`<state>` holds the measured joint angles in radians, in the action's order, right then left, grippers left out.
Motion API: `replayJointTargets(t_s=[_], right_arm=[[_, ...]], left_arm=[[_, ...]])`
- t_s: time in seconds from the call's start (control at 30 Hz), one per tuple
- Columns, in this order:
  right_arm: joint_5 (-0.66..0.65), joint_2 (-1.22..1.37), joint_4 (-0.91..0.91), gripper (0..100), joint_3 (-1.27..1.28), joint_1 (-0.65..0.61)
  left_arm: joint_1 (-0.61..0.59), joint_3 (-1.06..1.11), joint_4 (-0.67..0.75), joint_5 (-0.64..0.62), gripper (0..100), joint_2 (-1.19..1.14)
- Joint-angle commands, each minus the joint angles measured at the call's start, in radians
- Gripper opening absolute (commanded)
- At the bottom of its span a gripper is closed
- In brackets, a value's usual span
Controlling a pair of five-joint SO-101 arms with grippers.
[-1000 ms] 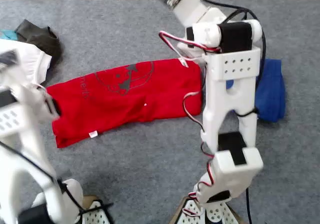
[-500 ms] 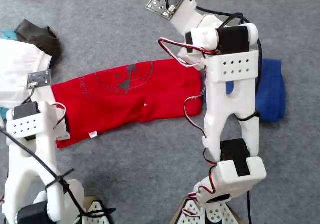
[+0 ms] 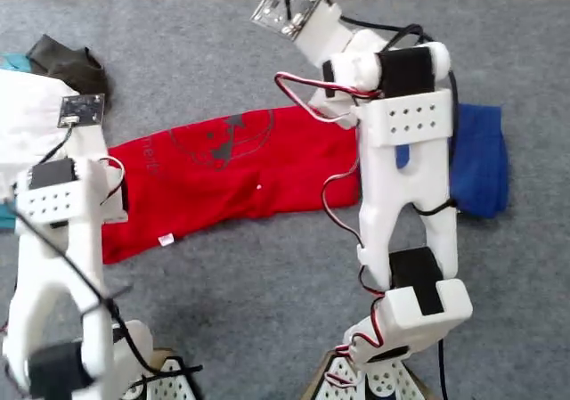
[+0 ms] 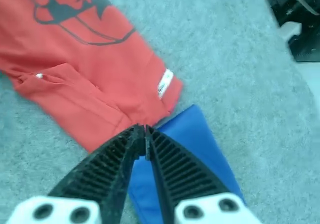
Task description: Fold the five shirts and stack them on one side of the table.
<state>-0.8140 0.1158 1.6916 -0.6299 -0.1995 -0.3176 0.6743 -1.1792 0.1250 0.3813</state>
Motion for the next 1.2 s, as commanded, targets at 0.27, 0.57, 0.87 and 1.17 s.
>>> replayJointTargets(t_s=[0.27, 0.57, 0.87, 1.17], right_arm=[[-0.046, -0.045, -0.044, 1.5, 0.033, -0.034], [-0.046, 0.019, -0.046, 1.5, 0.024, -0.037], [-0.046, 0.035, -0.046, 1.5, 0.008, -0.037], [-0.046, 0.035, -0.046, 1.5, 0.008, -0.035]], left_arm=[[-0.173, 0.054, 0.109, 0.12, 3, -0.239], [-0.219, 0.165, 0.107, 0.244, 3, -0.239], [-0.223, -0.058, -0.08, 0.242, 3, -0.238], [-0.305, -0.377, -0.242, 0.097, 5, -0.264]])
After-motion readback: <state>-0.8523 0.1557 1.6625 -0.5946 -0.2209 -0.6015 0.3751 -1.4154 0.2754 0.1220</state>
